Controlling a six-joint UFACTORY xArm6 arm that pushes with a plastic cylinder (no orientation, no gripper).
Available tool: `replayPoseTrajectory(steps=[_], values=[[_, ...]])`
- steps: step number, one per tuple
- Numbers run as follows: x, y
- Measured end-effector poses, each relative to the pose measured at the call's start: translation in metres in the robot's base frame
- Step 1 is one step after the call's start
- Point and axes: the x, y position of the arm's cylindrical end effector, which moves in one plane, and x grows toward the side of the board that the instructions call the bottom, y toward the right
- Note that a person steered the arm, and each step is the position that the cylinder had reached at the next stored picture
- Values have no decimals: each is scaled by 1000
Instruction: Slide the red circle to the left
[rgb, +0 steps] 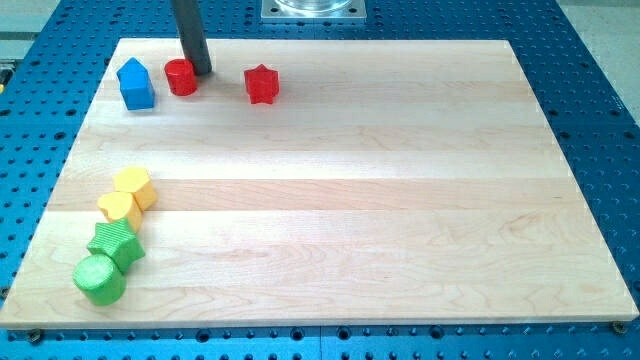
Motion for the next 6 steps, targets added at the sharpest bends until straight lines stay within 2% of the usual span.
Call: replayPoseTrajectory(steps=[1,2,3,6], values=[[0,56],[23,51],[44,2],[47,-24]])
